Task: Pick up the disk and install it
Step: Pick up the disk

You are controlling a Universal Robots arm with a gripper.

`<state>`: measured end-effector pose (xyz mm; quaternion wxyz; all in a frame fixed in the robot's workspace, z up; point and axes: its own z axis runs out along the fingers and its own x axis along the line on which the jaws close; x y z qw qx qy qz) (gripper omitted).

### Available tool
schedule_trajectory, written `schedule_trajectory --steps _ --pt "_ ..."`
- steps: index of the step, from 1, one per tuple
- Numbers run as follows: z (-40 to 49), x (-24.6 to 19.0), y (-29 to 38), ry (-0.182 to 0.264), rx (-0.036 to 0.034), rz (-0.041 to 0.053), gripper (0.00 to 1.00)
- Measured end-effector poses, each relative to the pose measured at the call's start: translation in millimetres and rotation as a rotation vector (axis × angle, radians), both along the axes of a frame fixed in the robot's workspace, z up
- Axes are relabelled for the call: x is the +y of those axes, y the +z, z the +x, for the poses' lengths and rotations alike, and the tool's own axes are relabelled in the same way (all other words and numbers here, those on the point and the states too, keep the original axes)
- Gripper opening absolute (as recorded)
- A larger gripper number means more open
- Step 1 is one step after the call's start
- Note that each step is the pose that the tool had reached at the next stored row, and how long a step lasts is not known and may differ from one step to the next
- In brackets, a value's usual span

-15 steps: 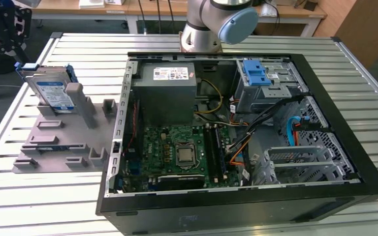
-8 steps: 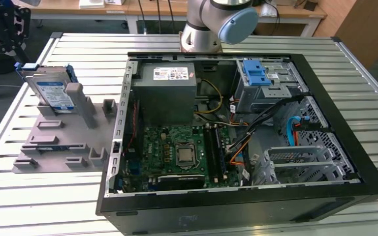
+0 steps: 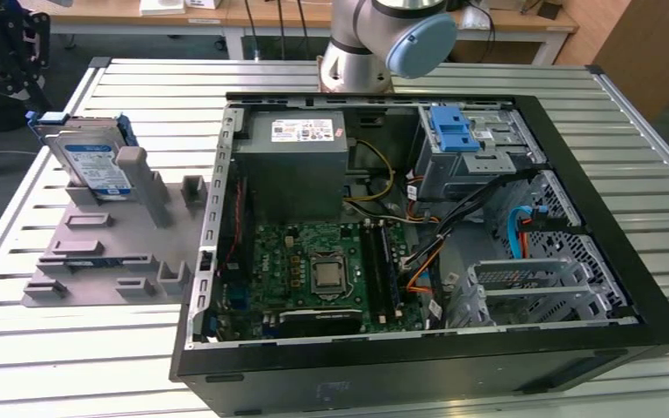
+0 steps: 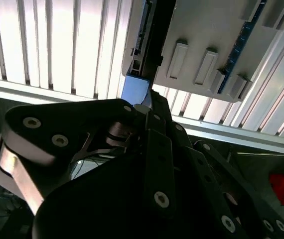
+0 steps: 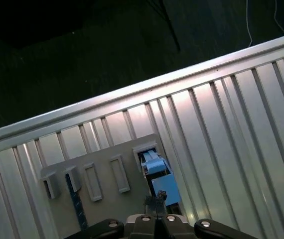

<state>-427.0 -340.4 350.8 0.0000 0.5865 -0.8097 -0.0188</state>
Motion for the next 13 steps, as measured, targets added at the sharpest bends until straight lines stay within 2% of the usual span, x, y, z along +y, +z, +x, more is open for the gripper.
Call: schedule_trajectory --steps 10,13 --pt "0.0 0.0 -1.3 0.171 -0.0061 0.0003 0.11" --pt "0.0 0.0 -1.6 0.211 -0.0117 0.0 0.11"
